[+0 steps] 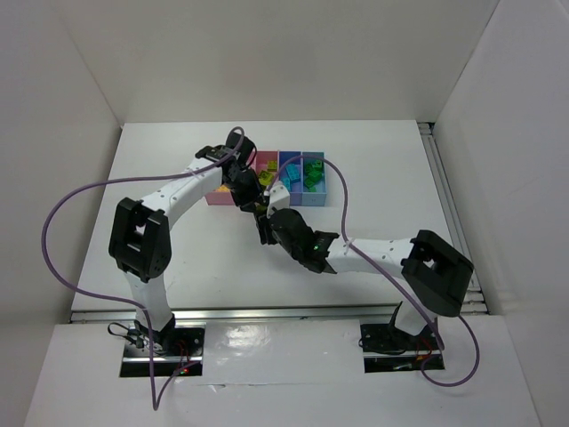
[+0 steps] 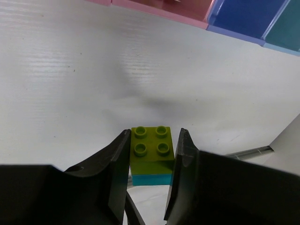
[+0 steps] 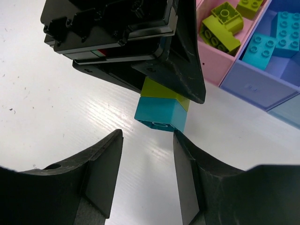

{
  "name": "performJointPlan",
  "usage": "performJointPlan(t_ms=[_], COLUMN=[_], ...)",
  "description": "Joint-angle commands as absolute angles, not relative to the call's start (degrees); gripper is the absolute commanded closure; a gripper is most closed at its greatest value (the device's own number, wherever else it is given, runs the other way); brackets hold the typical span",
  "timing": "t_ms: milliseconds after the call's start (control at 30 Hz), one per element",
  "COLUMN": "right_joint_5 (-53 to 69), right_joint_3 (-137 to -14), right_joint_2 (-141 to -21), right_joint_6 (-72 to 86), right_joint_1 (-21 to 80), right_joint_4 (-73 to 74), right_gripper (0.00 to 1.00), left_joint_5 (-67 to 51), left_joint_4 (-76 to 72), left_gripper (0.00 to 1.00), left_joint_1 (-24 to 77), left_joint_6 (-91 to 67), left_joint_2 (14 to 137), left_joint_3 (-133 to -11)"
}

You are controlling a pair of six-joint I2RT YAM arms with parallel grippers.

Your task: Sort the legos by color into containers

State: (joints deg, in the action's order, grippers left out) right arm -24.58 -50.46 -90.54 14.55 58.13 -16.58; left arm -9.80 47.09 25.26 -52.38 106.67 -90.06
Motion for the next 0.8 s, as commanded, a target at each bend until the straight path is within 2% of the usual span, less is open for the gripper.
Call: performJointPlan(t_ms=[0,233,467,633,767], right_joint_5=[-27.1,-27.7,-29.4,-31.9,-33.6], right_joint_3=[-50.8,-52.0,-54.7,-54.8,-53.4], right_joint_2=[-89.0,-90.8,-94.0,-94.7,-93.0], right_joint_6=[11.6,9.8,8.2,7.6,7.6], right_joint_1=[58.5,58.5,58.5,59.1,59.1], right_joint_4=[-22.3,-24.0,-24.0,-25.5,-26.1], right_gripper=[0.46,0.52,0.52,0.61,0.75], left_joint_5=[-12.8,-13.4,-13.9,-13.9,-13.9], left_joint_4=[47.6,47.6,47.6,47.6,47.6], left_gripper=[0.99,0.99,0.99,0.99,0.99], left_joint_1=[25.1,25.1,25.1,25.1,24.6], left_joint_6=[-50.8,-50.8,-50.8,-50.8,-50.8], left_joint_2=[106.7,106.7,106.7,106.2,106.2], left_joint_3=[-92.4,-92.4,-92.4,-92.4,-91.8])
